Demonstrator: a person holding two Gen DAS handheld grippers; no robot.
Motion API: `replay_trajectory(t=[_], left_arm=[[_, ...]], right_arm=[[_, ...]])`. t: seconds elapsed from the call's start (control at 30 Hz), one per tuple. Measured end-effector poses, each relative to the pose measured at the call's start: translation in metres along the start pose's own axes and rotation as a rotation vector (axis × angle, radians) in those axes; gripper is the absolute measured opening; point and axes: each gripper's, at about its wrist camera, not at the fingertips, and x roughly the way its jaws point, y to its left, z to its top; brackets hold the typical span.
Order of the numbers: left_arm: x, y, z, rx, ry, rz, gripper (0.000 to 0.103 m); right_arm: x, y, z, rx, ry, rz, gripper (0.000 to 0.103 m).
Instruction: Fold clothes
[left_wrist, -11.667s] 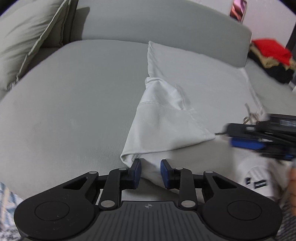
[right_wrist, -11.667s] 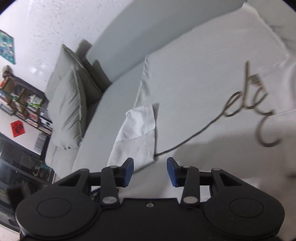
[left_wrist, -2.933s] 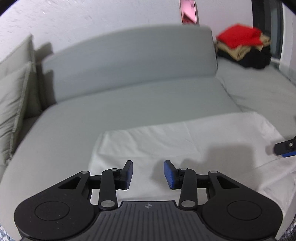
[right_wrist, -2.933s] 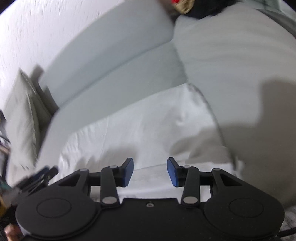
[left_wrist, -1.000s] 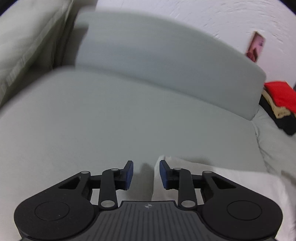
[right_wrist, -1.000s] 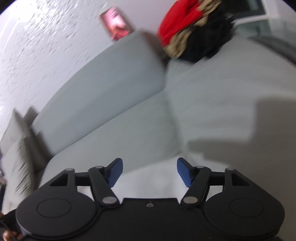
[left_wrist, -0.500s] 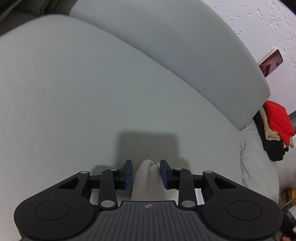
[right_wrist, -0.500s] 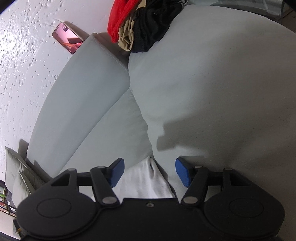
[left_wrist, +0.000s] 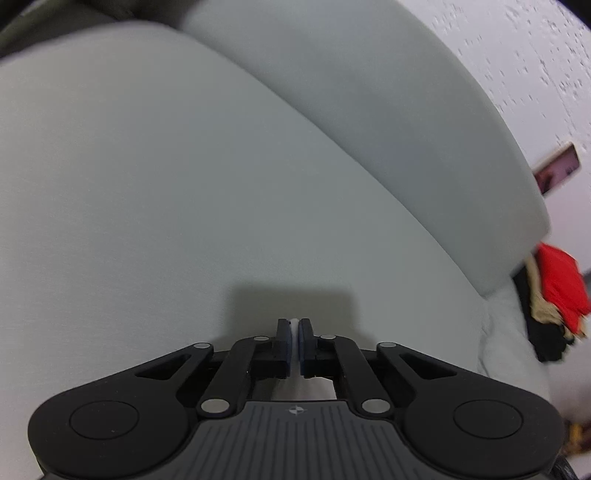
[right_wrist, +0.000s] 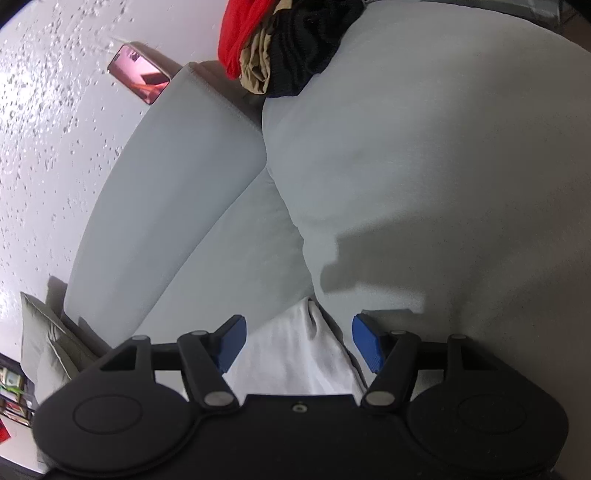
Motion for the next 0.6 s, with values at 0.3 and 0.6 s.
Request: replay_trajectory(t=[0.3, 0.6], left_arm=[[-0.093, -0.002, -0.038, 0.163, -0.226, 0.162, 0.002], [-0.235, -0.035, -0.119, 0.301, -0.348, -0.151, 0.024]], right_arm=[[-0.025, 0.004, -0.013, -0.024, -0.027, -0.02, 0.064], [-0.186, 0.026, -0.049, -0.088, -0.191, 0.229, 0.067]])
